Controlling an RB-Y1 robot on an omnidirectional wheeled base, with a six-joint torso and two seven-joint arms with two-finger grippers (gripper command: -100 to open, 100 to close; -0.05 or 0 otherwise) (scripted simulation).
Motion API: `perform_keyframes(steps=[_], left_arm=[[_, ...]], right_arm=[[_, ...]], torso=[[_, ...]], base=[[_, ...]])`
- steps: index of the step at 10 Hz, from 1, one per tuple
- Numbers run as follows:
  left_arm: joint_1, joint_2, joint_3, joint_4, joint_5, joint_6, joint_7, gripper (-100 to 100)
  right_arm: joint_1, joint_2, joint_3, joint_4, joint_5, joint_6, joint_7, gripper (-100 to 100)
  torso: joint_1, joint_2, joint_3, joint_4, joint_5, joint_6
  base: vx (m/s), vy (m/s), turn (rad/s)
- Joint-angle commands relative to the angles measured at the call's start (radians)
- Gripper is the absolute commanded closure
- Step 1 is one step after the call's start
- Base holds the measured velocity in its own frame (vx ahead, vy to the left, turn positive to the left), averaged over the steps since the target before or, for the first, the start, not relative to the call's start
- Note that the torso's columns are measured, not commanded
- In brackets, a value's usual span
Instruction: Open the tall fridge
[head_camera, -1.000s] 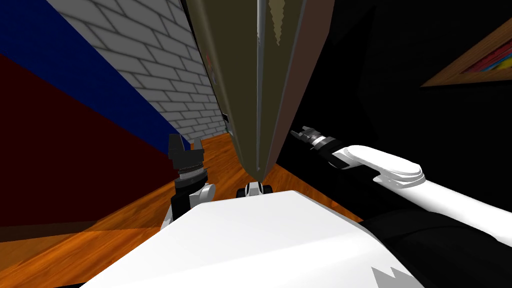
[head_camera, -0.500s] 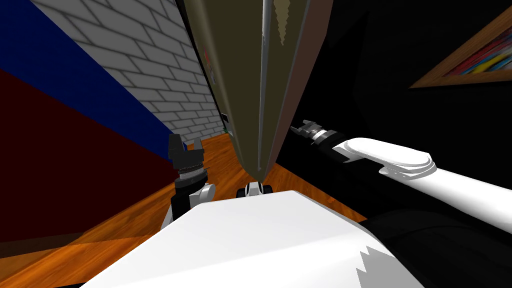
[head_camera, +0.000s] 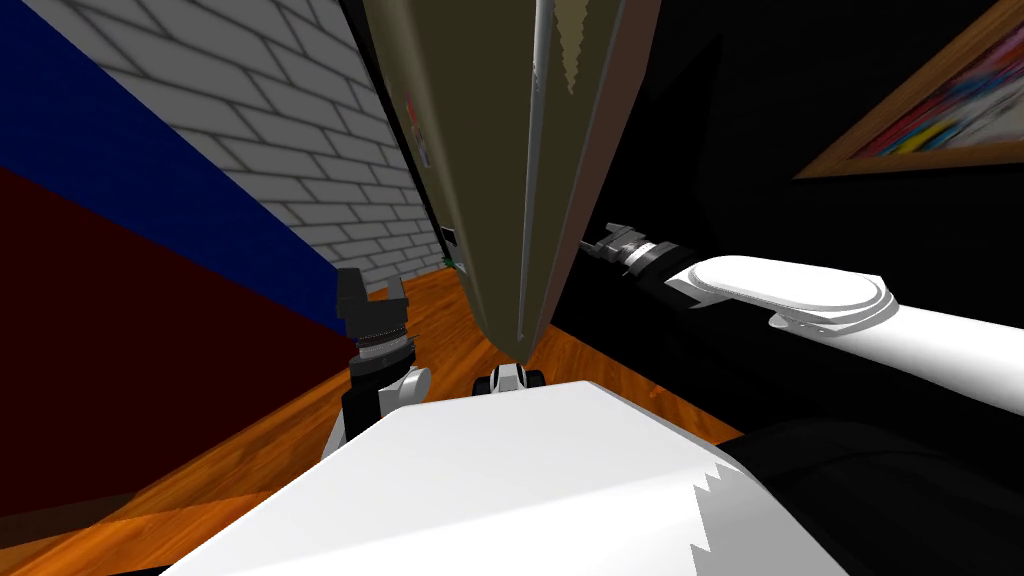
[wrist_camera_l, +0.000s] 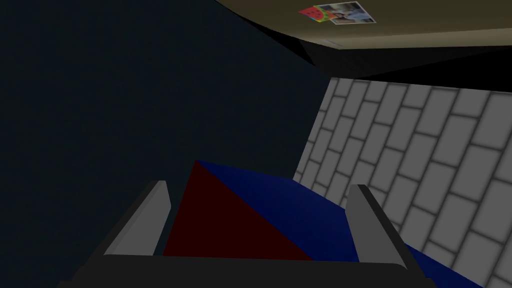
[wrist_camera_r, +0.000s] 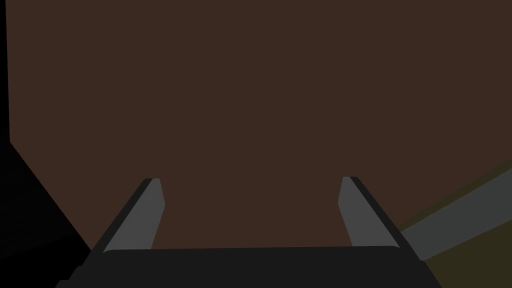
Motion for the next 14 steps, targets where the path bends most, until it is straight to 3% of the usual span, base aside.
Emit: perform_keyframes(steps=[1,6,9,10,11,12,13,14], left_arm=[[0.0,0.0,0.0,0.0,0.0,0.0,0.0,0],[0.0,0.0,0.0,0.0,0.0,0.0,0.0,0],[0.0,0.0,0.0,0.0,0.0,0.0,0.0,0],[0.0,0.0,0.0,0.0,0.0,0.0,0.0,0],[0.0,0.0,0.0,0.0,0.0,0.0,0.0,0],[0.0,0.0,0.0,0.0,0.0,0.0,0.0,0],[0.0,0.0,0.0,0.0,0.0,0.0,0.0,0],[0.0,0.0,0.0,0.0,0.0,0.0,0.0,0]], right_arm=[[-0.007,-0.069,-0.017,0.001,0.018,0.032,-0.017,-100],[-0.008,-0.221,-0.083,0.001,0.04,0.108,-0.06,-100],[-0.008,-0.282,-0.103,0.001,0.045,0.131,-0.074,-100],[-0.008,-0.322,-0.122,0.0,0.05,0.152,-0.087,-100],[-0.008,-0.33,-0.122,0.0,0.05,0.152,-0.087,-100],[-0.009,-0.372,-0.14,0.0,0.055,0.172,-0.099,-100],[-0.009,-0.374,-0.14,0.0,0.055,0.172,-0.099,-100],[-0.009,-0.404,-0.157,-0.001,0.06,0.19,-0.111,-100]], torso=[[0.0,0.0,0.0,0.0,0.0,0.0],[-0.001,0.0,0.0,0.0,0.0,0.0],[0.005,0.0,-0.001,0.001,0.003,-0.002],[0.006,-0.002,-0.002,0.0,0.003,-0.003],[0.008,-0.003,-0.003,0.0,0.005,-0.004],[0.009,-0.004,-0.004,0.0,0.005,-0.005],[0.012,-0.004,-0.004,0.001,0.007,-0.006],[0.012,-0.005,-0.005,0.0,0.007,-0.006]], base=[[-0.004,0.054,-0.05],[-0.01,0.056,-0.064],[-0.013,0.037,-0.059],[-0.018,0.043,-0.079],[-0.019,0.039,-0.041],[-0.022,0.042,-0.074],[-0.019,0.036,-0.031],[-0.021,0.04,-0.058]])
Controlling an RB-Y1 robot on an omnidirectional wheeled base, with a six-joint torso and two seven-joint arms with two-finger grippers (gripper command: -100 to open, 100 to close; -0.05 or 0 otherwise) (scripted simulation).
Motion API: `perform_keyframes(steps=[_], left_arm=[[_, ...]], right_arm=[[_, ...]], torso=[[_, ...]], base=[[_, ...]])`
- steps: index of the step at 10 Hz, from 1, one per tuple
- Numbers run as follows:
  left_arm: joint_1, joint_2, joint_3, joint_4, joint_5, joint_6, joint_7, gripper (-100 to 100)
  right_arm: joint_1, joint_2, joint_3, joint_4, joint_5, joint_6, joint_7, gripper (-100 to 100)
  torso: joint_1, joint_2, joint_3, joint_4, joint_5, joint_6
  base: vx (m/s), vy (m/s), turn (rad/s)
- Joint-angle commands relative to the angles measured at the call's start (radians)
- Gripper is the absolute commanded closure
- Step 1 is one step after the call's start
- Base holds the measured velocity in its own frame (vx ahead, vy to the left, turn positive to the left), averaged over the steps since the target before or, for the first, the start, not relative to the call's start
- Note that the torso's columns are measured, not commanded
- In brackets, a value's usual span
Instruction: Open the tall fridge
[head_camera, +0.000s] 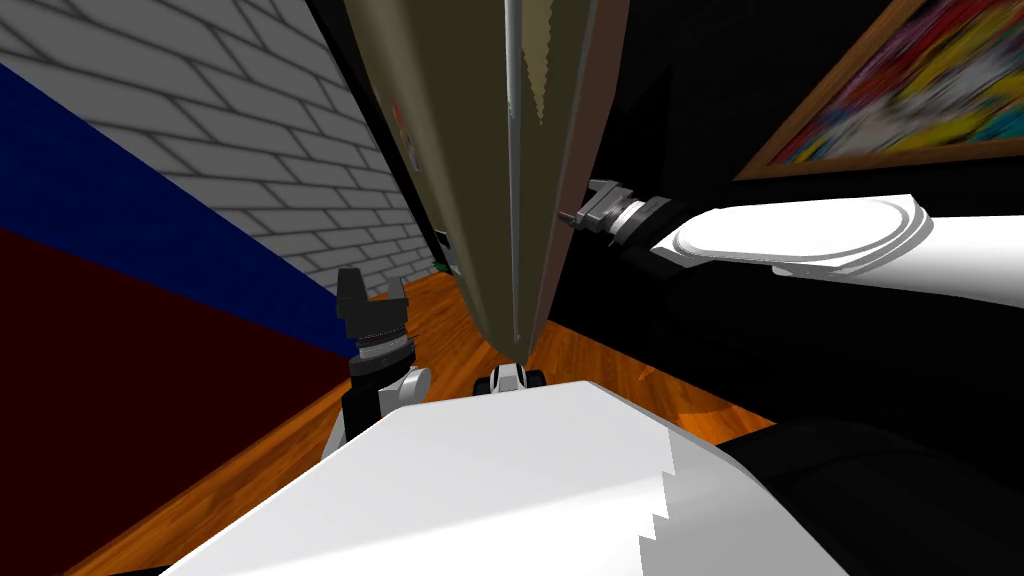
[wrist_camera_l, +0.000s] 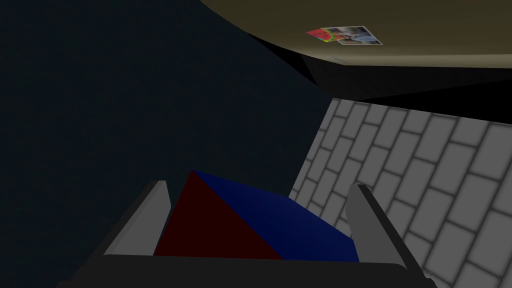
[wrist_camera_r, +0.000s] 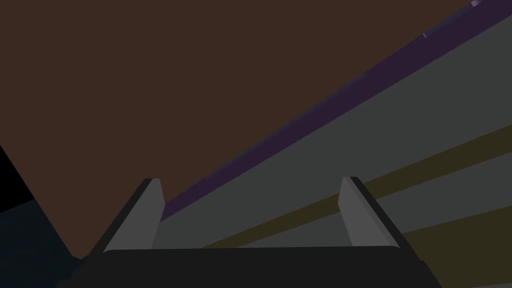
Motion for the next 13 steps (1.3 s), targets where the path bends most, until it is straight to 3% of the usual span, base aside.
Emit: perform_keyframes(steps=[1,2,4,6,7,10,13], left_arm=[[0.0,0.0,0.0,0.0,0.0,0.0,0.0,0],[0.0,0.0,0.0,0.0,0.0,0.0,0.0,0],[0.0,0.0,0.0,0.0,0.0,0.0,0.0,0],[0.0,0.0,0.0,0.0,0.0,0.0,0.0,0],[0.0,0.0,0.0,0.0,0.0,0.0,0.0,0],[0.0,0.0,0.0,0.0,0.0,0.0,0.0,0],[0.0,0.0,0.0,0.0,0.0,0.0,0.0,0]], right_arm=[[-0.002,-0.062,-0.015,0.003,0.027,0.036,-0.035,-100],[-0.002,-0.099,-0.031,0.002,0.032,0.053,-0.045,-100],[-0.002,-0.101,-0.031,0.002,0.032,0.053,-0.045,-100],[-0.003,-0.168,-0.058,0.001,0.041,0.083,-0.063,-100],[-0.003,-0.168,-0.058,0.001,0.041,0.083,-0.063,-100],[-0.003,-0.236,-0.084,-0.001,0.052,0.113,-0.08,-100],[0.009,-0.24,-0.073,-0.006,0.051,0.102,-0.081,-100]], torso=[[0.0,-0.001,-0.001,-0.001,0.0,0.0],[0.001,-0.003,-0.002,-0.001,0.001,-0.002],[0.005,-0.004,-0.004,-0.001,0.003,-0.003],[0.007,-0.007,-0.006,-0.002,0.004,-0.004],[0.01,-0.005,-0.005,-0.001,0.005,-0.004],[0.015,-0.01,-0.009,-0.002,0.008,-0.007],[0.011,-0.012,-0.011,-0.005,0.006,-0.005]], base=[[-0.014,0.033,-0.051],[-0.015,0.033,-0.056],[-0.008,0.019,-0.014],[-0.014,0.032,-0.072],[-0.021,0.04,-0.029],[-0.015,0.037,-0.058],[-0.02,0.003,-0.047]])
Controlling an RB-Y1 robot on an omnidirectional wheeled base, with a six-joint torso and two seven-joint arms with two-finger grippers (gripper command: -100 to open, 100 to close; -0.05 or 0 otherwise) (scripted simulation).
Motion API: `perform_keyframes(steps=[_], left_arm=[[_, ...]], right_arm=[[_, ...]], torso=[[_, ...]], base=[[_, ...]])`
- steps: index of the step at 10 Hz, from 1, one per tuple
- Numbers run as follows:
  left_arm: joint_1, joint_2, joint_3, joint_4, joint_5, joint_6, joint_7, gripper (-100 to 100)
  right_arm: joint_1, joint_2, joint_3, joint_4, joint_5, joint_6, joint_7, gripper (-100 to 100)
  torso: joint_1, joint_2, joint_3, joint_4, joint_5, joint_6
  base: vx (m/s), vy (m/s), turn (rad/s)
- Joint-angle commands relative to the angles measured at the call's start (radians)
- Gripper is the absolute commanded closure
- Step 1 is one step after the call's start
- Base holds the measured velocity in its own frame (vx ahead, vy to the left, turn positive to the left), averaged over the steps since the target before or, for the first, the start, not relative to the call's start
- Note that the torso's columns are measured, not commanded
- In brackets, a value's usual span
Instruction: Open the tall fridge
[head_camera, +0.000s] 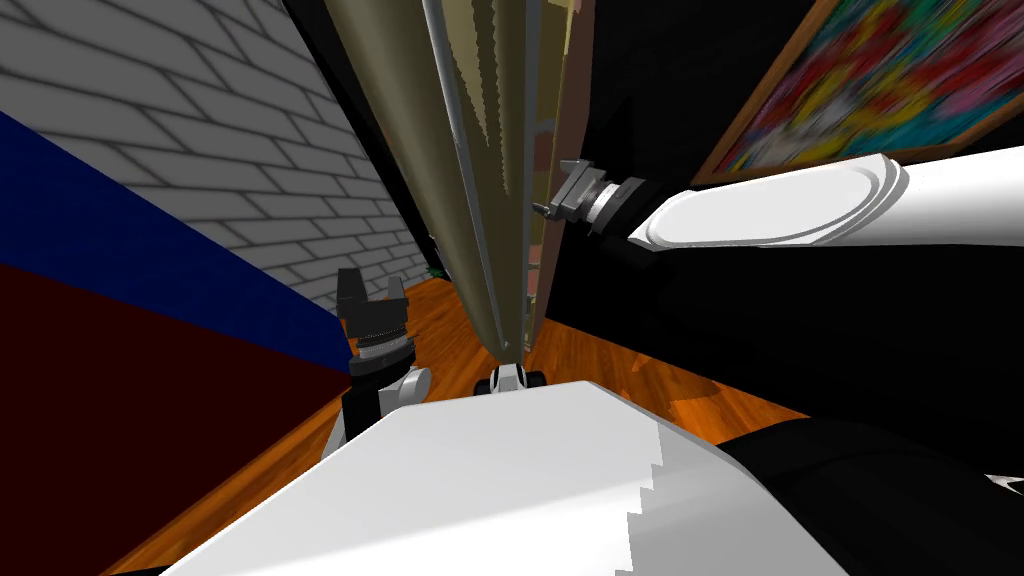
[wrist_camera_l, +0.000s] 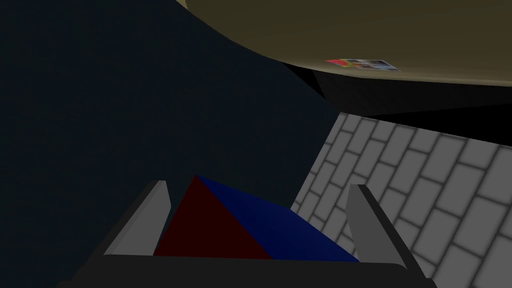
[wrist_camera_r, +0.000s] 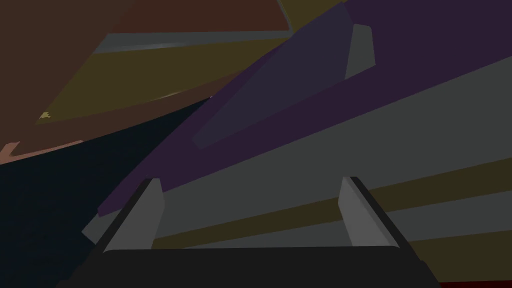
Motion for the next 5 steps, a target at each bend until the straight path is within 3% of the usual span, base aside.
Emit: perform_keyframes(steps=[1,2,5], left_arm=[[0.0,0.0,0.0,0.0,0.0,0.0,0.0,0],[0.0,0.0,0.0,0.0,0.0,0.0,0.0,0],[0.0,0.0,0.0,0.0,0.0,0.0,0.0,0]], right_arm=[[0.001,0.002,0.002,-0.001,0.0,-0.002,0.0,100],[0.001,0.009,0.01,0.011,-0.005,-0.004,0.01,100],[-0.001,0.022,0.027,0.038,-0.016,-0.006,0.029,100]], torso=[[-0.006,0.0,0.001,-0.001,-0.004,0.002],[-0.012,0.003,0.005,0.0,-0.007,0.006],[-0.012,0.021,0.018,0.006,-0.007,0.007]], base=[[-0.027,-0.015,-0.022],[-0.069,0.098,-0.078],[-0.12,0.265,-0.103]])
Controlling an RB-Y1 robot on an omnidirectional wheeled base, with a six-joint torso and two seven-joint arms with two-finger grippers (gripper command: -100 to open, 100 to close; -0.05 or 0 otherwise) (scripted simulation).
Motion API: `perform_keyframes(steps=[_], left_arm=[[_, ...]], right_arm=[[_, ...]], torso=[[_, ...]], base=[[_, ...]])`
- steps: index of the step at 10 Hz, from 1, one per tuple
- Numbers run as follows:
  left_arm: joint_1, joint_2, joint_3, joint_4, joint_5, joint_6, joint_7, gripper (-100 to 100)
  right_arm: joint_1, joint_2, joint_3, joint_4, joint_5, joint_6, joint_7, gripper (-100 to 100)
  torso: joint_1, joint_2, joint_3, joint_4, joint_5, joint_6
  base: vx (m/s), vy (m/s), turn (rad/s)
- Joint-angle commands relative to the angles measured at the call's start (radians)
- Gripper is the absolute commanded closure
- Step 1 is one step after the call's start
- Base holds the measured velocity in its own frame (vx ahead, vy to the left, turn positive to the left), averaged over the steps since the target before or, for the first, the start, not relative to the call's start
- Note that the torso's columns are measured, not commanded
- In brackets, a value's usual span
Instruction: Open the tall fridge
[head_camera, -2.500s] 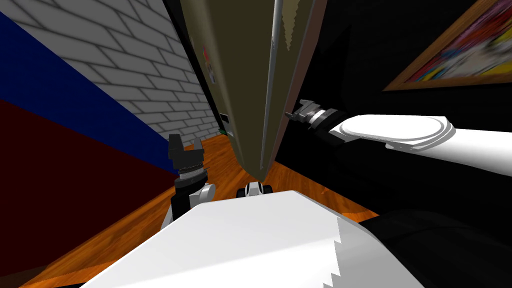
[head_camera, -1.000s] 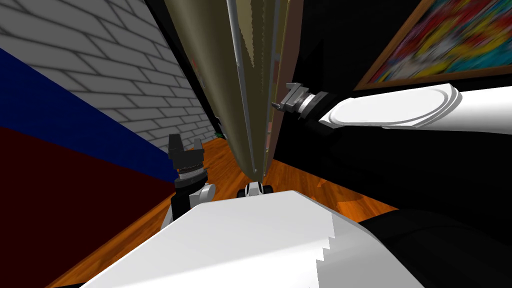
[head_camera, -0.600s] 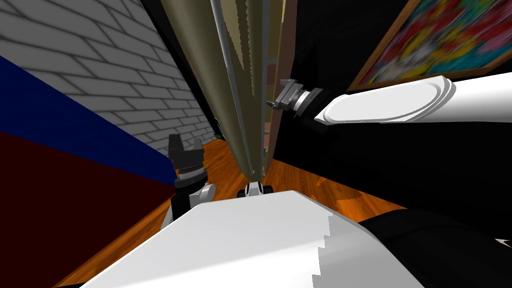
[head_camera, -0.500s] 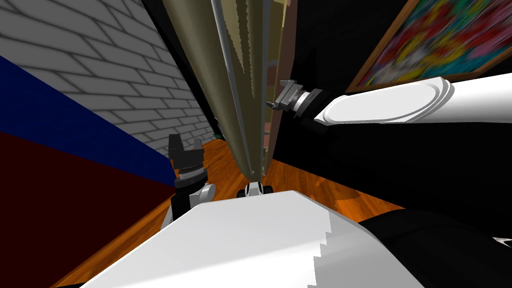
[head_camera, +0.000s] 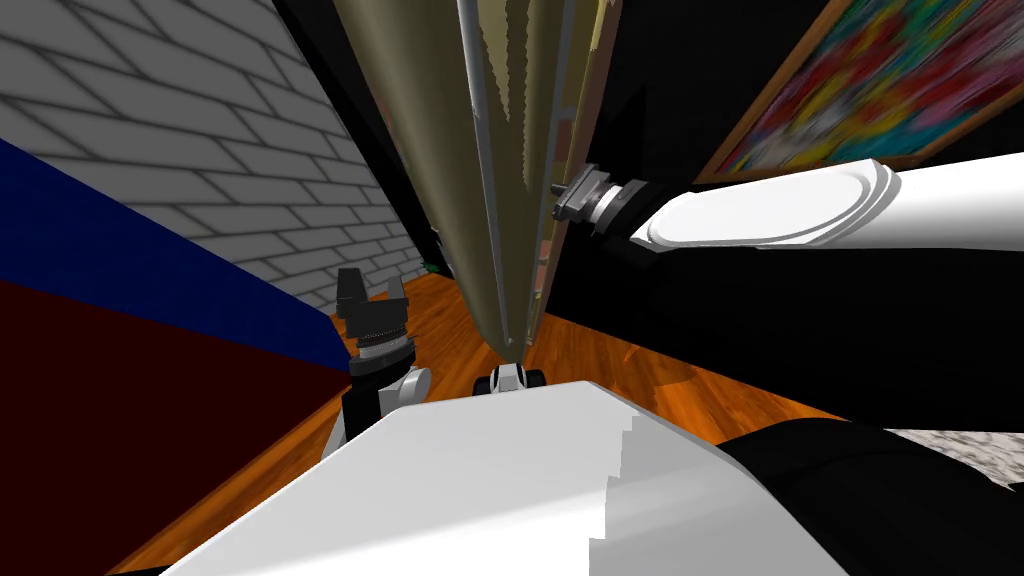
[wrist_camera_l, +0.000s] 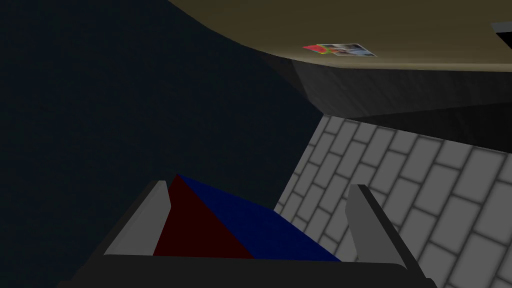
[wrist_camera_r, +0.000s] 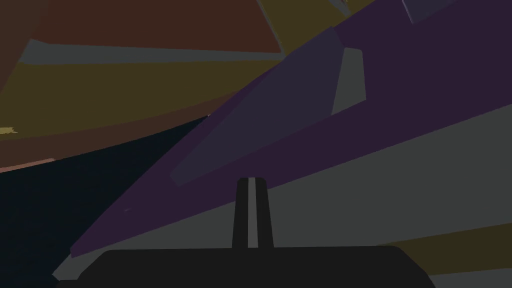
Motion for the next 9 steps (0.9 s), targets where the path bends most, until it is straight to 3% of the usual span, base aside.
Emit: perform_keyframes(steps=[1,9], left_arm=[[0.0,0.0,0.0,0.0,0.0,0.0,0.0,0],[0.0,0.0,0.0,0.0,0.0,0.0,0.0,0]], right_arm=[[-0.003,0.011,0.014,0.029,-0.008,-0.006,0.018,100],[-0.008,0.049,0.063,0.109,-0.04,-0.014,0.076,100]], torso=[[-0.003,0.0,-0.001,0.0,-0.002,0.001],[-0.017,-0.005,-0.003,-0.002,-0.008,0.005]], base=[[-0.128,0.299,-0.09],[-0.164,0.285,-0.094]])
